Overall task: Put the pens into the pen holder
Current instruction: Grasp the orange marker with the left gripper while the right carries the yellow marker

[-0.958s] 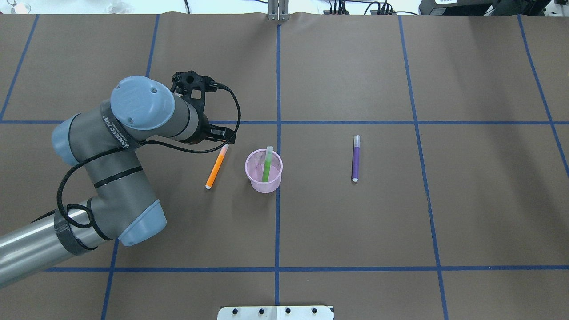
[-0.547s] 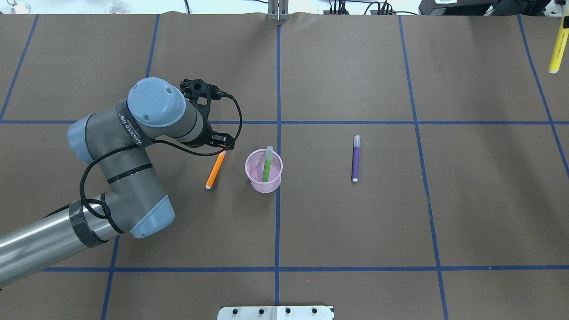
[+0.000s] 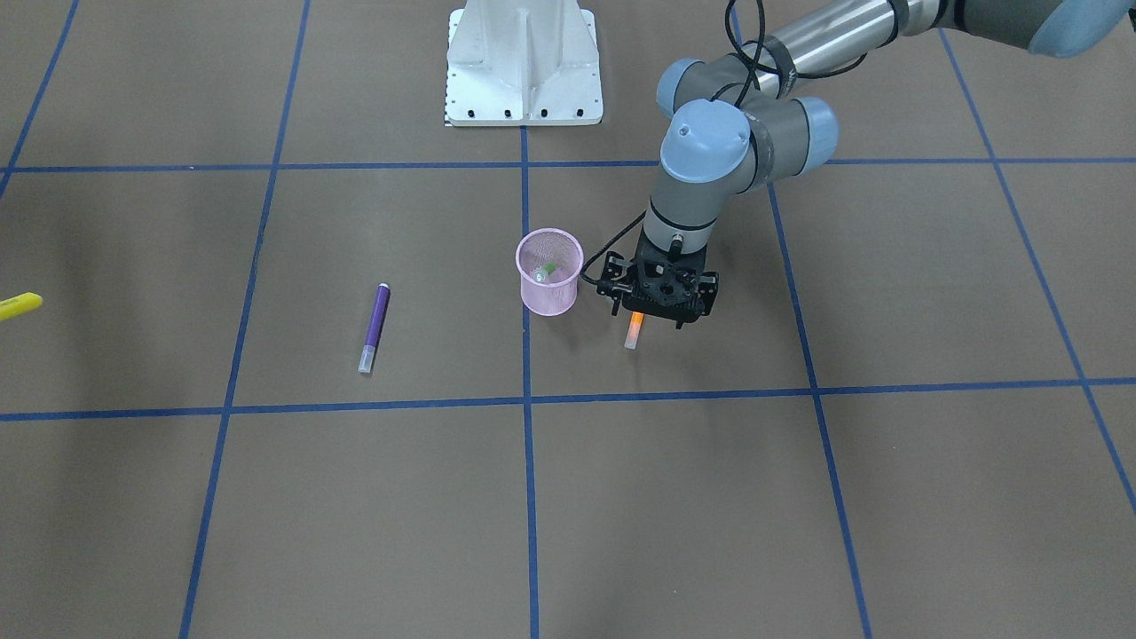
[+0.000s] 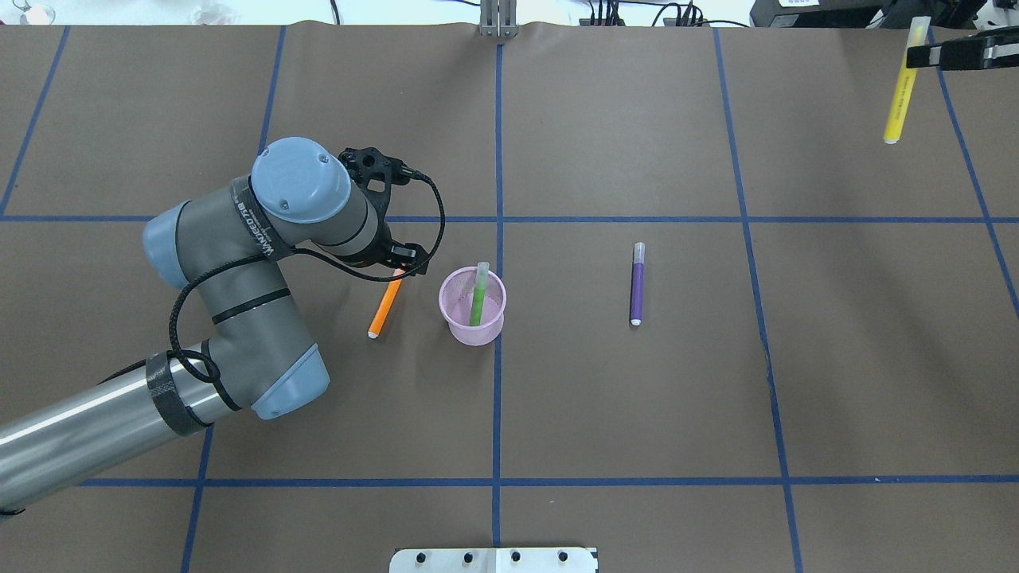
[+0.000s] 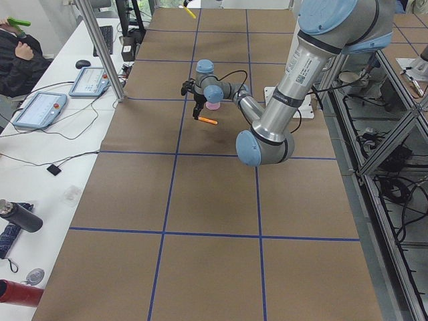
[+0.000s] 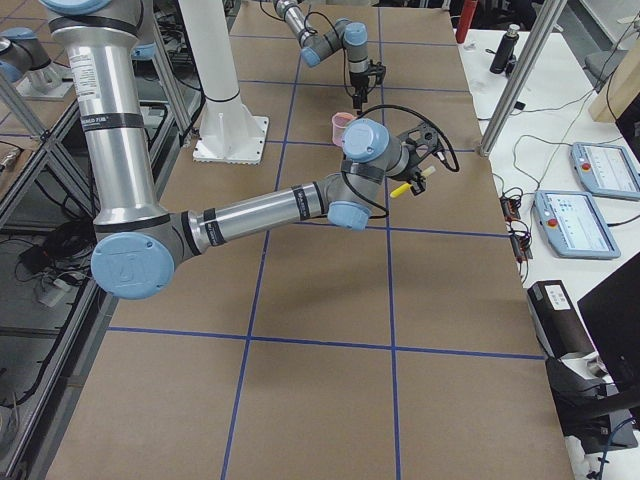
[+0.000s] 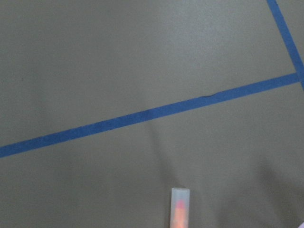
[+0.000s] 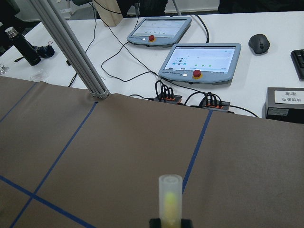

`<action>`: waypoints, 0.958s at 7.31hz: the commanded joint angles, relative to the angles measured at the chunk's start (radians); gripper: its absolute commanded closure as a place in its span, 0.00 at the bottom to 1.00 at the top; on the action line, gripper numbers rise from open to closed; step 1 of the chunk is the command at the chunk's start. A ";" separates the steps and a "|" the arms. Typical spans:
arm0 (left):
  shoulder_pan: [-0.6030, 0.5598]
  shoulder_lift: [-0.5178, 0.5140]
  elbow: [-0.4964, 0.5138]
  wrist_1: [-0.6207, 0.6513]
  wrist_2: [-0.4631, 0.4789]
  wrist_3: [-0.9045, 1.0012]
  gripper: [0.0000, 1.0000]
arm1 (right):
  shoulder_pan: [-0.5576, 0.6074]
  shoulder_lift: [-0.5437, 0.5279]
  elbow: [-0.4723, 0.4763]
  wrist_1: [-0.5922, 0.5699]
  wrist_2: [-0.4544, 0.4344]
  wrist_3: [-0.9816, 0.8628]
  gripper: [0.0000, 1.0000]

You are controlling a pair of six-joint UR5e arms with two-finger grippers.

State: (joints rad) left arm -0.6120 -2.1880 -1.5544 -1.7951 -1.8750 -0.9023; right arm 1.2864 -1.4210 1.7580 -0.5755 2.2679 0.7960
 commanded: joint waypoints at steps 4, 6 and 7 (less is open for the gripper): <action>0.020 -0.029 0.063 -0.003 -0.032 0.000 0.22 | -0.179 0.043 0.050 0.002 -0.157 0.109 1.00; 0.026 -0.029 0.063 -0.003 -0.032 0.000 0.33 | -0.215 0.045 0.067 0.002 -0.188 0.138 1.00; 0.028 -0.029 0.063 -0.003 -0.033 0.000 0.43 | -0.223 0.047 0.069 0.002 -0.191 0.138 1.00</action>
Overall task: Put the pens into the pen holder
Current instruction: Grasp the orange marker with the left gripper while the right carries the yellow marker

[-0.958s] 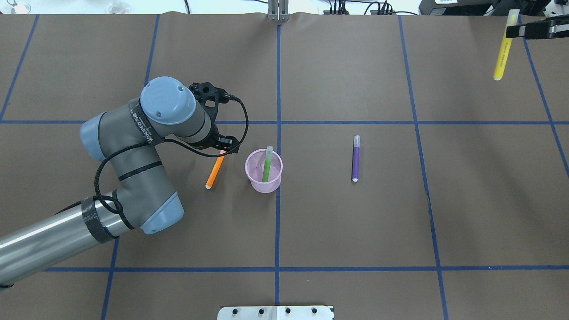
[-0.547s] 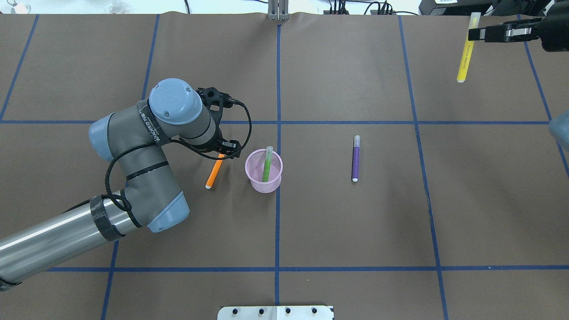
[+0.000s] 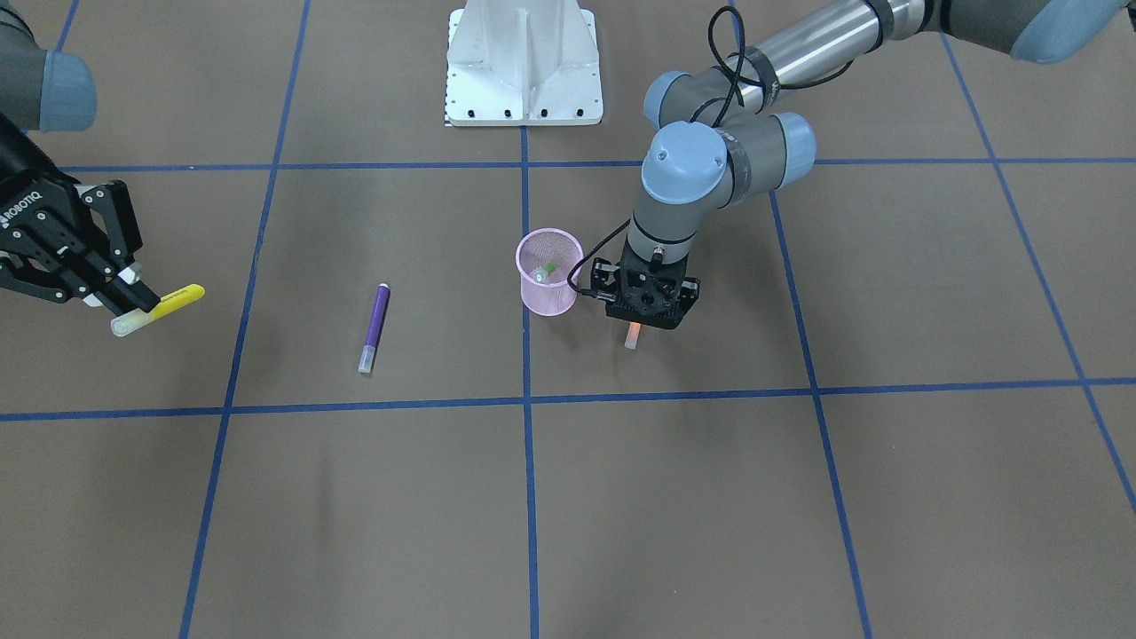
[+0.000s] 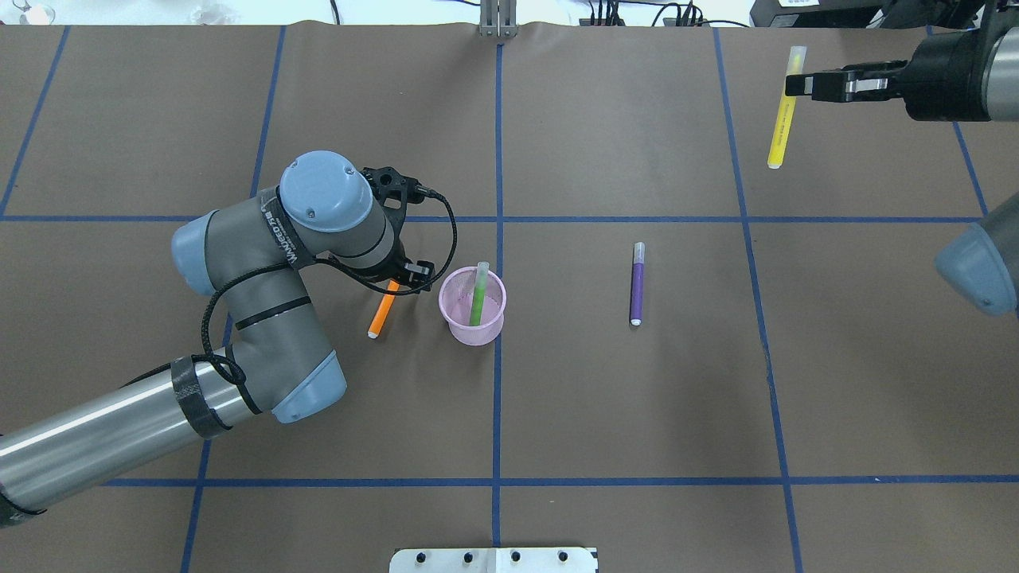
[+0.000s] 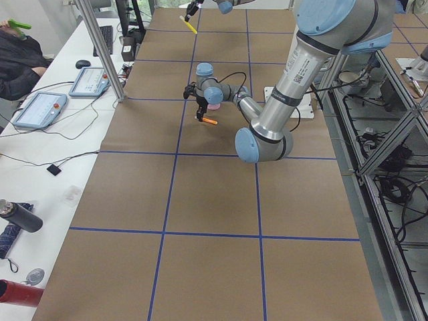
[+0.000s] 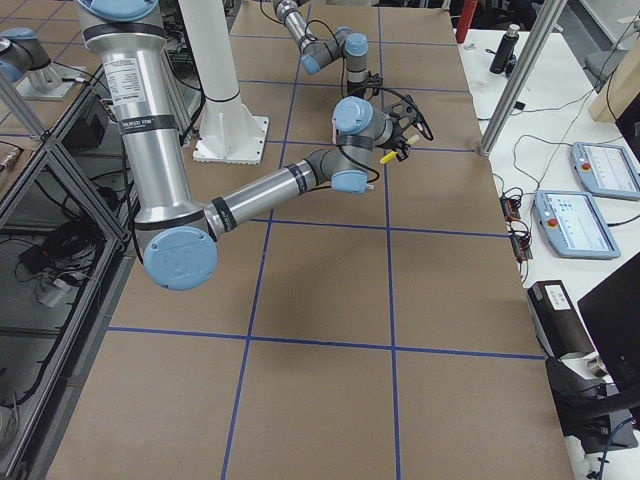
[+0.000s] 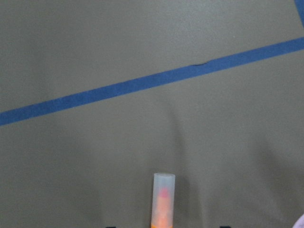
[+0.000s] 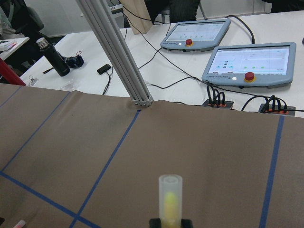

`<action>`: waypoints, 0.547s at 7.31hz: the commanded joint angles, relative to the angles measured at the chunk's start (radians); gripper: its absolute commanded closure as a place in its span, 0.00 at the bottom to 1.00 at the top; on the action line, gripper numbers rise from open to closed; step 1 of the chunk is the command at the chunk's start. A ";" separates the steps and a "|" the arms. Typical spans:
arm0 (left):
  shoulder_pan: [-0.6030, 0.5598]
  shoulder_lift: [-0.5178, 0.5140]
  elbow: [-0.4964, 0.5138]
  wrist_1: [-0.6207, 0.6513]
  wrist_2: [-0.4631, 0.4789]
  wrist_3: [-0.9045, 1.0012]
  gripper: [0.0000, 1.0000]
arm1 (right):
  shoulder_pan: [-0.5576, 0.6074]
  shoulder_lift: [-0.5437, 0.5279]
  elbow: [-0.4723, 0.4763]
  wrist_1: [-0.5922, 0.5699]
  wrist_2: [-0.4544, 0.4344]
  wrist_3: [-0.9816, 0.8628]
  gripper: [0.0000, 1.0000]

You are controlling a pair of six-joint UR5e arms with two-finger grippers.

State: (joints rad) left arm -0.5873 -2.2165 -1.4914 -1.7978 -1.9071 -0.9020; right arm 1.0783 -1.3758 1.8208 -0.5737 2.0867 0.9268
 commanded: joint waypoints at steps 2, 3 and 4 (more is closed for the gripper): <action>0.006 0.000 0.000 0.000 -0.001 0.002 0.48 | -0.017 0.012 0.006 0.000 -0.010 0.013 1.00; 0.006 0.000 0.002 0.000 -0.001 0.006 0.48 | -0.020 0.017 0.006 -0.002 -0.010 0.013 1.00; 0.006 0.001 0.002 0.000 -0.001 0.008 0.49 | -0.020 0.021 0.006 -0.002 -0.010 0.017 1.00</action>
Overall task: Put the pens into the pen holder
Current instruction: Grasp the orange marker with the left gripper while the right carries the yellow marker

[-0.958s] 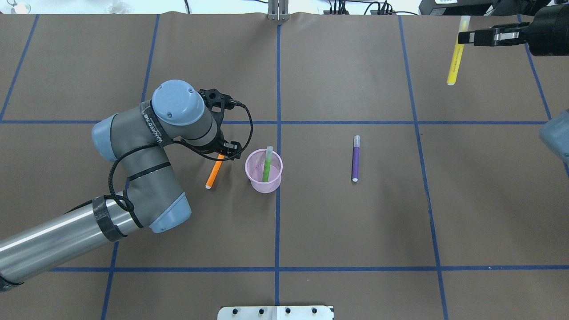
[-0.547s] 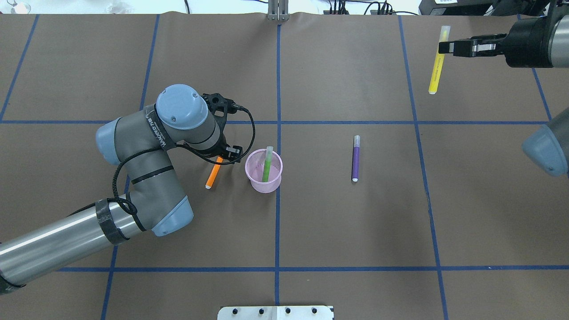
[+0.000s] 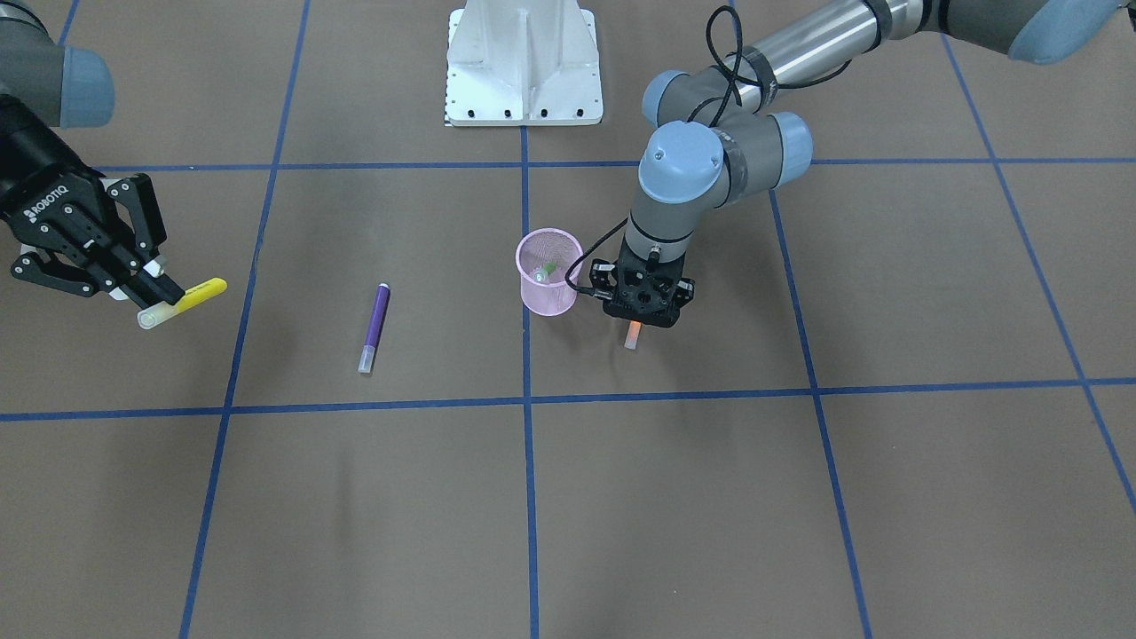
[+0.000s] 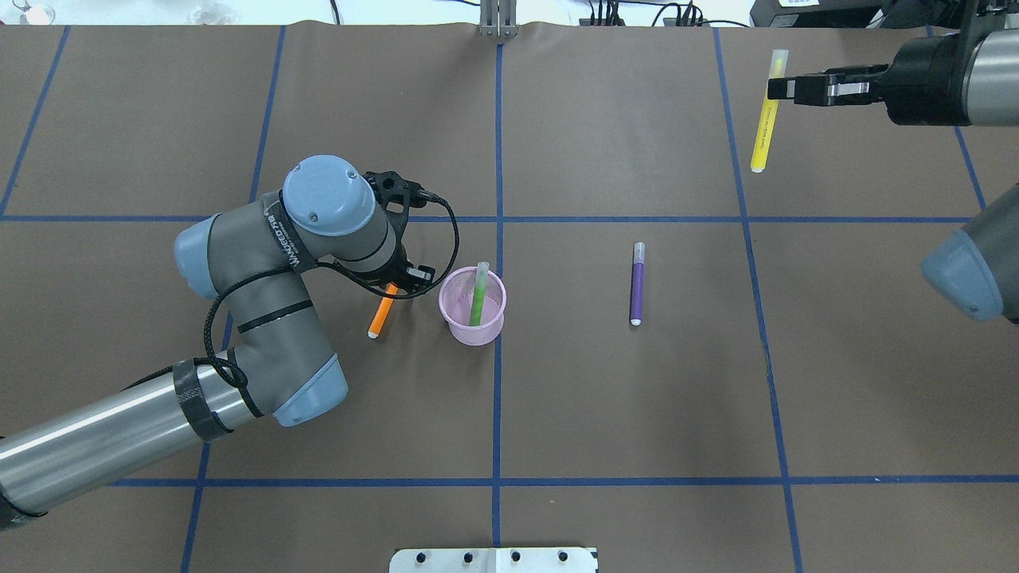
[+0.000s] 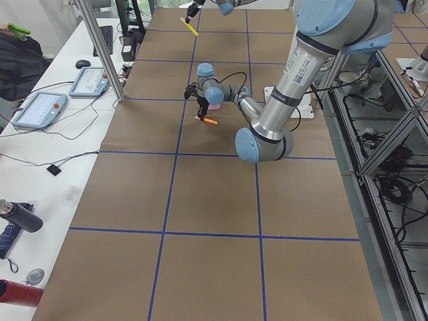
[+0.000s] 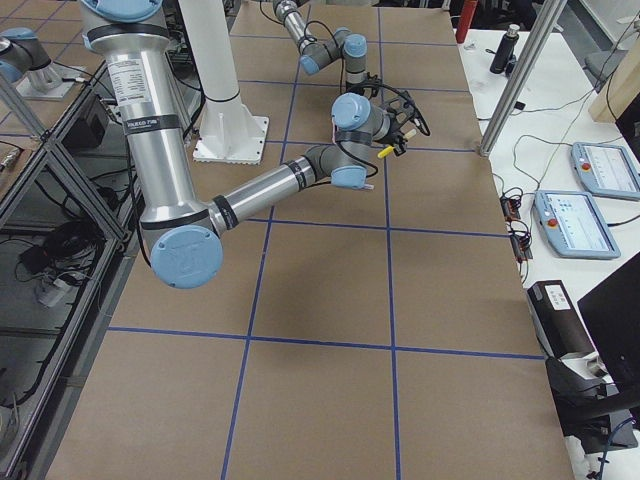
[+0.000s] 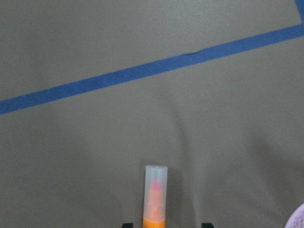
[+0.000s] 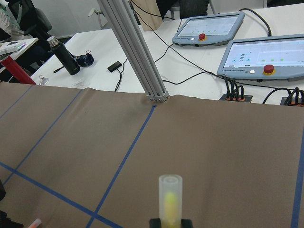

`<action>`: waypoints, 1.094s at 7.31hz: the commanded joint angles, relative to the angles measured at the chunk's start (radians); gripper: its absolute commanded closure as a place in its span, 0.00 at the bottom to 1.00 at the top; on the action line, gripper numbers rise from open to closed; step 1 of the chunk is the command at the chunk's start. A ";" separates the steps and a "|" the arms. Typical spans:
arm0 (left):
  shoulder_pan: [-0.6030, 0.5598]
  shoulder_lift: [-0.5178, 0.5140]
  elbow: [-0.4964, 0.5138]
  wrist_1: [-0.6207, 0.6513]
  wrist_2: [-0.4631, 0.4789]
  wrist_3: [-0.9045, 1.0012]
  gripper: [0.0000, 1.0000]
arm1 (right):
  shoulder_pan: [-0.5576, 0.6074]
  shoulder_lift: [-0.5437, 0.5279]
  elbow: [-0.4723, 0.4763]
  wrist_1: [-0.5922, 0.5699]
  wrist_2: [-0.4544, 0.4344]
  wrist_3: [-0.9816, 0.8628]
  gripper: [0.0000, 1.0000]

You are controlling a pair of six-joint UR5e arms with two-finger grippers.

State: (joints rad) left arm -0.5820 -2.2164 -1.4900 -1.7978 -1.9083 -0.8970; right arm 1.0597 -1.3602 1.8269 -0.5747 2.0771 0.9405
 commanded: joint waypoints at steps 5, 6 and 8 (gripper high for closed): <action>0.001 0.000 0.019 -0.003 0.000 0.004 0.69 | -0.007 0.013 0.000 -0.001 0.000 0.003 1.00; -0.001 0.000 0.016 -0.003 0.000 0.004 0.96 | -0.007 0.013 0.000 -0.001 0.001 0.003 1.00; -0.001 0.000 0.004 0.003 0.000 0.001 1.00 | -0.007 0.013 0.006 -0.001 0.003 0.003 1.00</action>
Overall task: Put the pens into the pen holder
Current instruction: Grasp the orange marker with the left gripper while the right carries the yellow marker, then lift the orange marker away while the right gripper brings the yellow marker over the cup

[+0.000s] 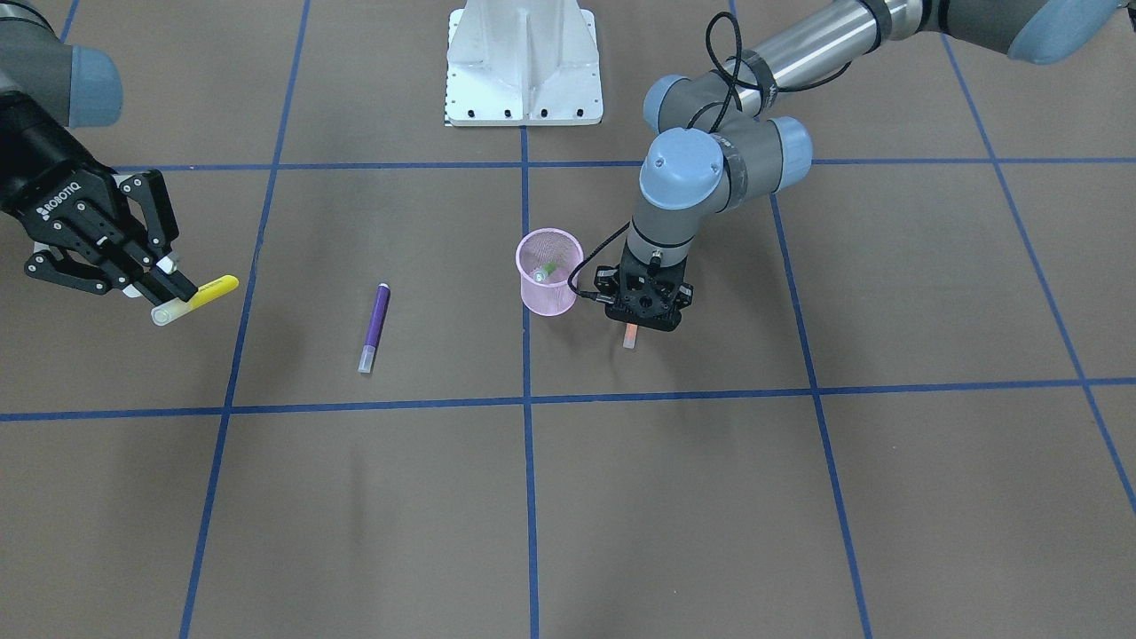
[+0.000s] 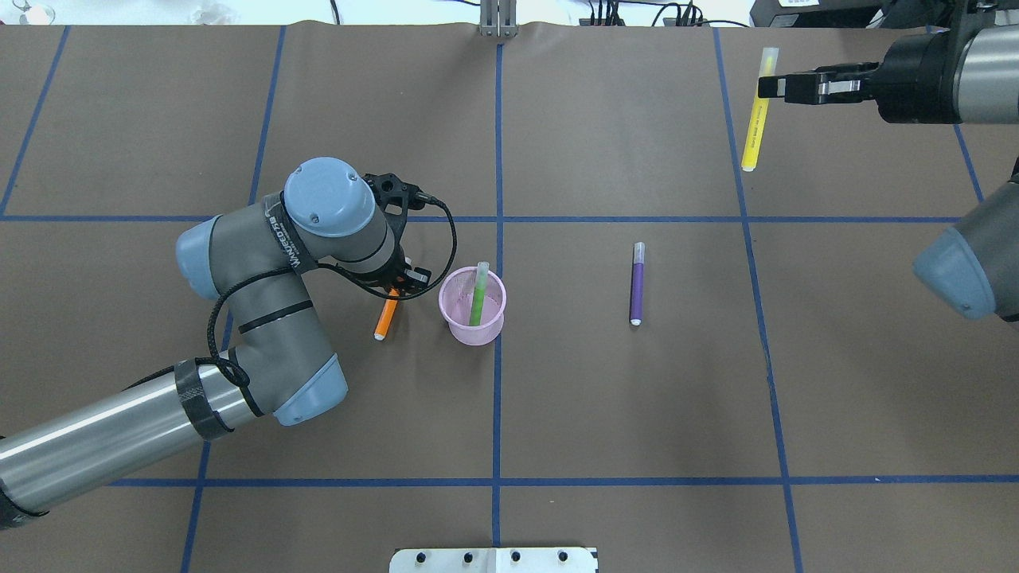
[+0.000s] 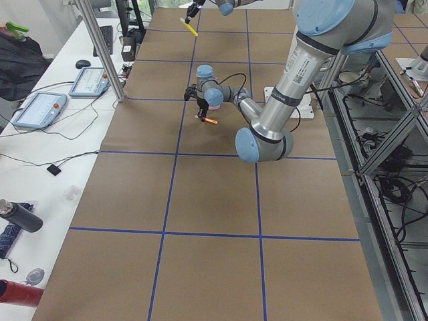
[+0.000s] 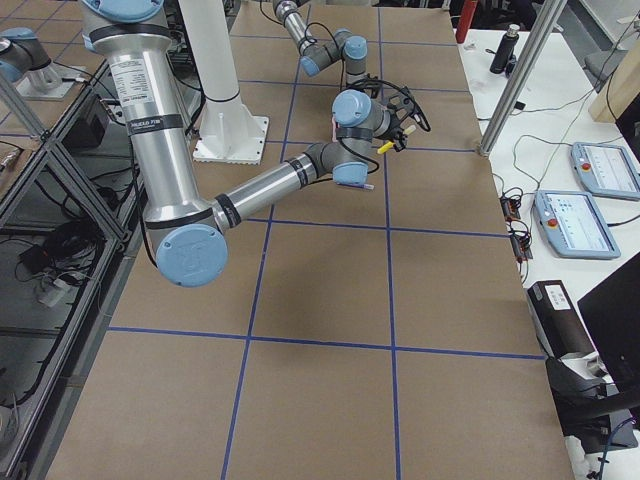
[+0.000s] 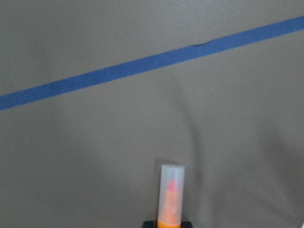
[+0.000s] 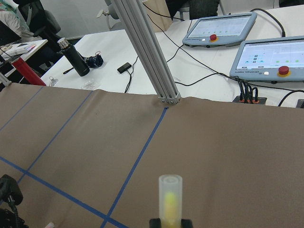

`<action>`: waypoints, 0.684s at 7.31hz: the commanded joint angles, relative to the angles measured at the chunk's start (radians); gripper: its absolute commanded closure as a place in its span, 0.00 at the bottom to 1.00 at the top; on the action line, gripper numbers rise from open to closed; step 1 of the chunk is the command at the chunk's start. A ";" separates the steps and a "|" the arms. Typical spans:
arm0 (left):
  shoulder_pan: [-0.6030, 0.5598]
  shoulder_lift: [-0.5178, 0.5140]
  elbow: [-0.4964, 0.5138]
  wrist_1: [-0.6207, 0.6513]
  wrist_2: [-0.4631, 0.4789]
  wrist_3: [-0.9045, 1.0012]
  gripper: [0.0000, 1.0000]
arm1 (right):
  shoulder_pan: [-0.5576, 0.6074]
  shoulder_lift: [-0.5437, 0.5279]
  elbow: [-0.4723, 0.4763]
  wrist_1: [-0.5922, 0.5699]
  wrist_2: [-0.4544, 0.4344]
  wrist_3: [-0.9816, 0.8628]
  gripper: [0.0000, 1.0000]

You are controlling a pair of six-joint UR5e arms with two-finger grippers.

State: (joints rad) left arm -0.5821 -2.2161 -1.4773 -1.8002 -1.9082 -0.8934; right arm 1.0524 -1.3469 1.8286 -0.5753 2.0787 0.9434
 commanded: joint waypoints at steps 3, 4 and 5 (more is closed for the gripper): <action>-0.127 0.009 -0.133 0.062 -0.144 0.001 1.00 | -0.040 0.055 0.020 -0.005 -0.029 0.046 1.00; -0.178 0.015 -0.164 0.064 -0.170 0.011 1.00 | -0.087 0.101 0.014 -0.009 -0.070 0.052 1.00; -0.214 0.019 -0.181 0.065 -0.198 0.014 1.00 | -0.174 0.147 0.009 -0.015 -0.174 0.052 1.00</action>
State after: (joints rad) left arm -0.7426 -2.2025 -1.6287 -1.7408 -2.0658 -0.8851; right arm 0.9603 -1.2521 1.8428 -0.5844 1.9970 0.9892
